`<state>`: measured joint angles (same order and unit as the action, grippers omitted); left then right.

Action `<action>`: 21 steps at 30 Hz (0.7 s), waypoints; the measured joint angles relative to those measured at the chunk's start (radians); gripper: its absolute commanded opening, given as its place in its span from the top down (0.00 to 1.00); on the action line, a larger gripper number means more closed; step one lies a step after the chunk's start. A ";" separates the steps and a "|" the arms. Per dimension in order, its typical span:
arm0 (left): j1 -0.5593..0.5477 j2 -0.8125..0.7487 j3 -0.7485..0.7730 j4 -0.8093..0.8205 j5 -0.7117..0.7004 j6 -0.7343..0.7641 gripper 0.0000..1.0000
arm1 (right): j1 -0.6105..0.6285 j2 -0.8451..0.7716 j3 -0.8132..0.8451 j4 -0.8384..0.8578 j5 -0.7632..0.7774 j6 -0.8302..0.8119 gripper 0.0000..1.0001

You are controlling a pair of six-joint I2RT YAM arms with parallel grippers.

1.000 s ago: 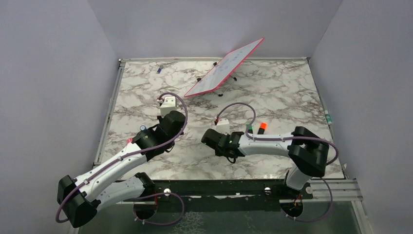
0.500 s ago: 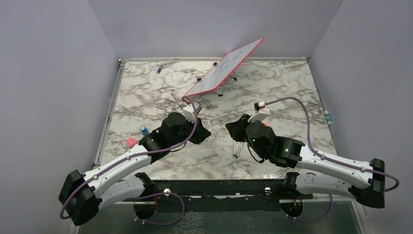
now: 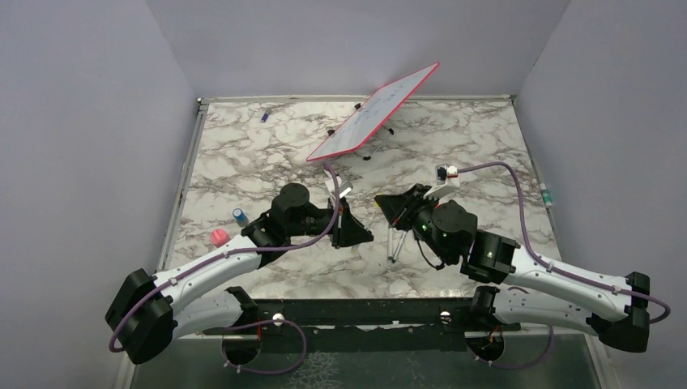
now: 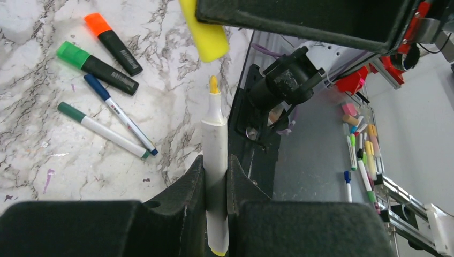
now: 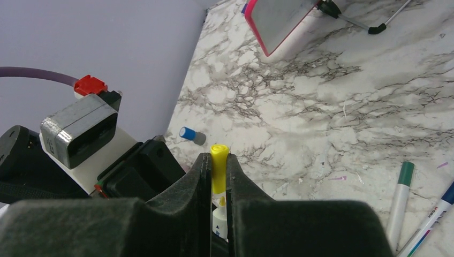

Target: Insert the pens into the pen caps

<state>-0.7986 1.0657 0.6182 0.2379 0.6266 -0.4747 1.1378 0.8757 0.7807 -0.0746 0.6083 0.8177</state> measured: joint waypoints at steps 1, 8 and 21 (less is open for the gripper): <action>0.000 0.000 0.000 0.007 0.012 0.000 1.00 | 0.000 0.000 -0.001 0.000 -0.001 0.000 0.88; 0.000 0.000 0.000 0.030 0.040 -0.003 1.00 | 0.000 0.001 -0.003 0.003 -0.018 0.000 0.88; 0.000 -0.002 0.000 0.022 0.013 -0.034 1.00 | 0.000 0.001 -0.017 0.003 -0.027 0.001 0.88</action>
<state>-0.7986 1.0641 0.6182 0.2600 0.6399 -0.5083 1.1378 0.8764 0.7639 -0.0711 0.5816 0.8185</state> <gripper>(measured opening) 0.141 0.136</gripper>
